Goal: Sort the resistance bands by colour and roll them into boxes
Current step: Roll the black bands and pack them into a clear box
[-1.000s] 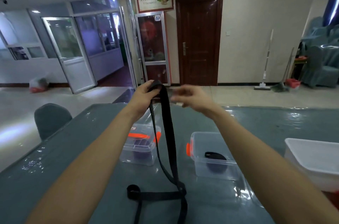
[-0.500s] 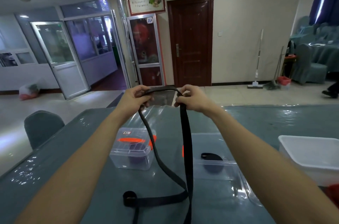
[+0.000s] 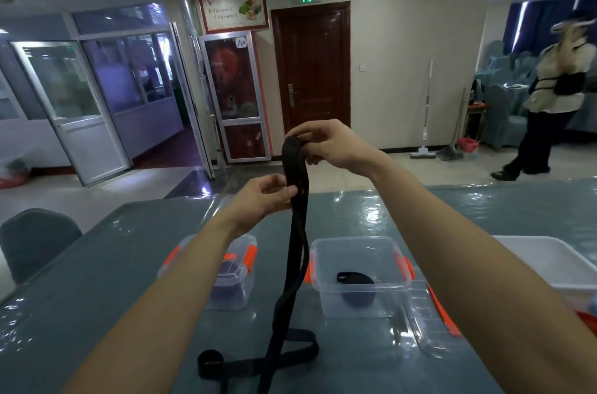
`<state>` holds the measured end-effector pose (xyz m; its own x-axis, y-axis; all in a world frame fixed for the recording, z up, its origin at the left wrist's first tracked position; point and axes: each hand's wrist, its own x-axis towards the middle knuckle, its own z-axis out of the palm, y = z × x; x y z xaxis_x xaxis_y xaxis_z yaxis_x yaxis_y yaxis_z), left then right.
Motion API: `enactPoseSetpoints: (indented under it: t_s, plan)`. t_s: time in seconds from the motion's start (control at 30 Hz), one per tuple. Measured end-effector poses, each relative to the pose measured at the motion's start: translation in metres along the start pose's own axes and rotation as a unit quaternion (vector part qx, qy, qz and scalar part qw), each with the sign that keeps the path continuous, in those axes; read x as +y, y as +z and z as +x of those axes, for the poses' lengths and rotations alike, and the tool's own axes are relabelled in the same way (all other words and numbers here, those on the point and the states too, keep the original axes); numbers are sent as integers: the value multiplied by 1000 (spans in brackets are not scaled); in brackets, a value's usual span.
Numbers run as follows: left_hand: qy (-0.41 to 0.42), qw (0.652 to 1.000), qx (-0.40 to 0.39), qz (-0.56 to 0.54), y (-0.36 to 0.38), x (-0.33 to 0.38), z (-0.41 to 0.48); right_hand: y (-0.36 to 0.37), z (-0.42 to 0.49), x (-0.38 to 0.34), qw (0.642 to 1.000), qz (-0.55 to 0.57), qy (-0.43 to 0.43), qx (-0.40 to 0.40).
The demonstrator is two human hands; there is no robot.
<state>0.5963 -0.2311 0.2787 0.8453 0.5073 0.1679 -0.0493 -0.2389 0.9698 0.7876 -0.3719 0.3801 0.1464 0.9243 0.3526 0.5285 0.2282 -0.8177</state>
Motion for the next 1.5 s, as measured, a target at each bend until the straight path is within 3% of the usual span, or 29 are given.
enactPoseSetpoints:
  t_s: [0.17, 0.23, 0.4, 0.47, 0.6, 0.7, 0.77, 0.9, 1.0, 1.13, 1.2, 1.33, 1.5]
  plan:
    - [59, 971, 176, 150, 30, -11, 16, -10, -6, 4, 997, -72, -6, 1]
    - [86, 965, 188, 164, 42, -13, 22, -13, -6, 5, 996, -83, -1, 23]
    - [46, 982, 155, 93, 63, -15, 25, -29, -6, 7, 995, -79, 31, 46]
    - [28, 991, 131, 14, 62, -18, 27, -35, -8, 11, 996, -69, 40, 43]
    - [21, 979, 10, -205, 57, -15, 27, -41, -15, 20, 998, 9, 48, 34]
    - [-2, 973, -63, -222, 66, -9, 29, -40, -18, 28, 997, 57, 45, 32]
    - [-9, 983, -69, -168, 77, -8, 31, -38, -20, 32, 995, 83, 51, 35]
    - [13, 998, 30, -53, 81, -8, 36, -40, -26, 43, 986, 133, 85, 48]
    - [62, 989, 121, 49, 72, -3, 38, -40, -33, 48, 992, 37, 109, 54]
    - [80, 971, 146, 170, 71, 2, 38, -39, -38, 51, 988, -121, 82, 45]
    - [106, 947, 184, 241, 72, 4, 40, -38, -36, 49, 982, -175, 49, 53]
    - [209, 843, 272, 413, 69, 12, 46, -33, -32, 44, 976, -204, -1, 68]
    - [238, 831, 256, 432, 68, 12, 45, -29, -41, 46, 996, -25, 49, 72]
